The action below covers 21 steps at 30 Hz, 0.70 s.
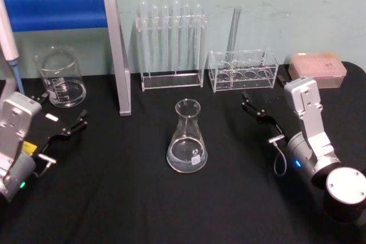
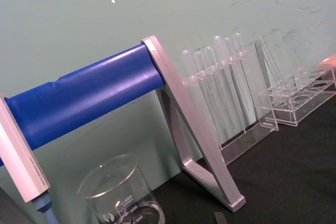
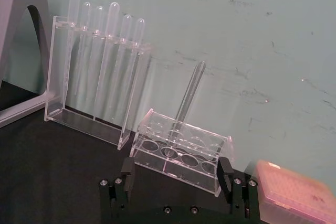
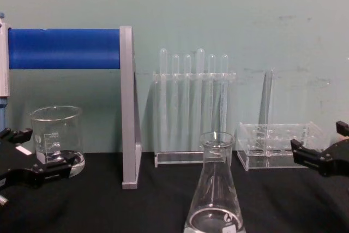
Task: Grasp the erlenmeyer flask with one hand, shake it three times, then place it back.
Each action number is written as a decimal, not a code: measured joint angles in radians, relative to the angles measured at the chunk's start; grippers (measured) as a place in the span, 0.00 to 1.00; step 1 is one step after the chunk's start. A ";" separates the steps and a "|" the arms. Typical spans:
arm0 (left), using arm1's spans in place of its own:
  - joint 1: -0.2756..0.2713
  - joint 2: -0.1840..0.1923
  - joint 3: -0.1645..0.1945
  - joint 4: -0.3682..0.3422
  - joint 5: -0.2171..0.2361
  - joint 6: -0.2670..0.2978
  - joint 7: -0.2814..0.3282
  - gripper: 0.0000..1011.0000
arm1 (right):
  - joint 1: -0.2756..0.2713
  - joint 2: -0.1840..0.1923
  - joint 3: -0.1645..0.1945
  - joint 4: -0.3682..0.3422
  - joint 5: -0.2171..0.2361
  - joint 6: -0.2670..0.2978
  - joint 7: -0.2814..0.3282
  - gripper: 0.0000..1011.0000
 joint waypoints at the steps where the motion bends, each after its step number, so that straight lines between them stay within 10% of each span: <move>1: 0.000 0.000 0.000 0.000 0.000 0.000 0.000 0.99 | 0.000 0.000 0.000 0.000 0.000 0.000 0.000 0.99; 21: 0.000 0.000 0.000 0.000 0.000 0.000 0.000 0.99 | 0.000 0.000 0.000 -0.002 0.002 0.000 0.001 0.99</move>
